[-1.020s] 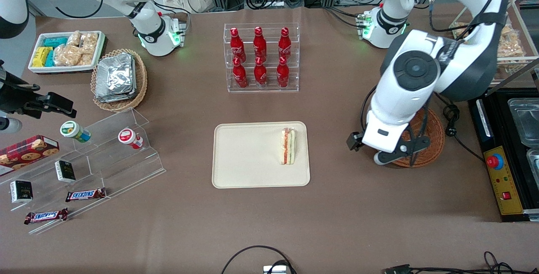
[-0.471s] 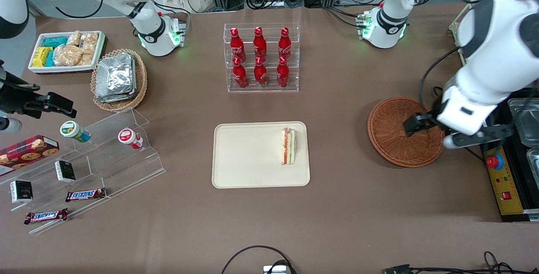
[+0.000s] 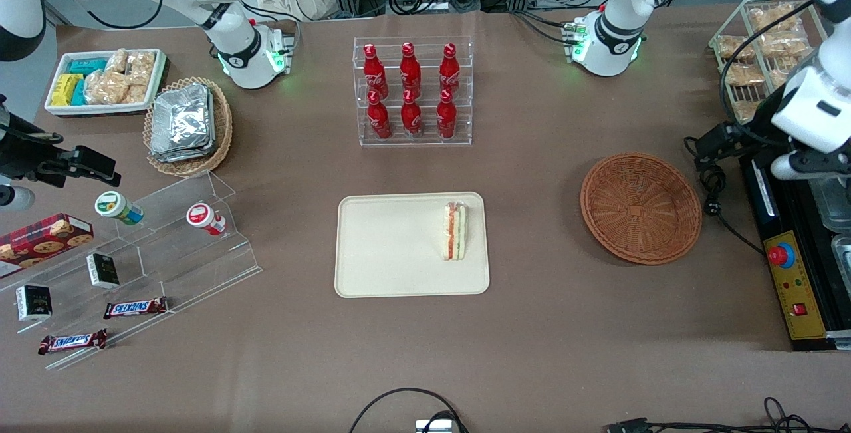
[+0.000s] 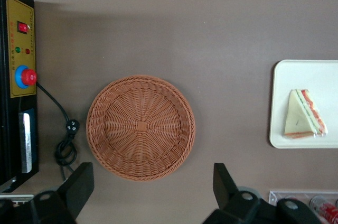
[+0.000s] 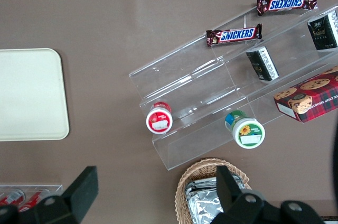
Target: Place sandwich from basket to tray
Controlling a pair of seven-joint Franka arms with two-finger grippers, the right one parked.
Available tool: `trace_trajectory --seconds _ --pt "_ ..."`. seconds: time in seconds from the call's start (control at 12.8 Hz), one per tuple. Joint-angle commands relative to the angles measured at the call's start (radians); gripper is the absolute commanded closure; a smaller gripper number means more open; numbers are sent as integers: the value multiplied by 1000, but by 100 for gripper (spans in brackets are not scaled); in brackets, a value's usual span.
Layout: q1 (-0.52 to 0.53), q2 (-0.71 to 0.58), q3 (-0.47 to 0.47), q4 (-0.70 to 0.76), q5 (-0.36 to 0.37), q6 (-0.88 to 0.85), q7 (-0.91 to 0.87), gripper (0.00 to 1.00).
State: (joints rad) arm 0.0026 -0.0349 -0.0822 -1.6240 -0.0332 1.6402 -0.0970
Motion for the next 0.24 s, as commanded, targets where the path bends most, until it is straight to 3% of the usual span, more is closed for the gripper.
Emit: trace_trajectory --seconds 0.0,0.16 --pt "-15 -54 13 -43 -4 -20 23 0" --pt "-13 -40 12 -36 -5 -34 20 0"
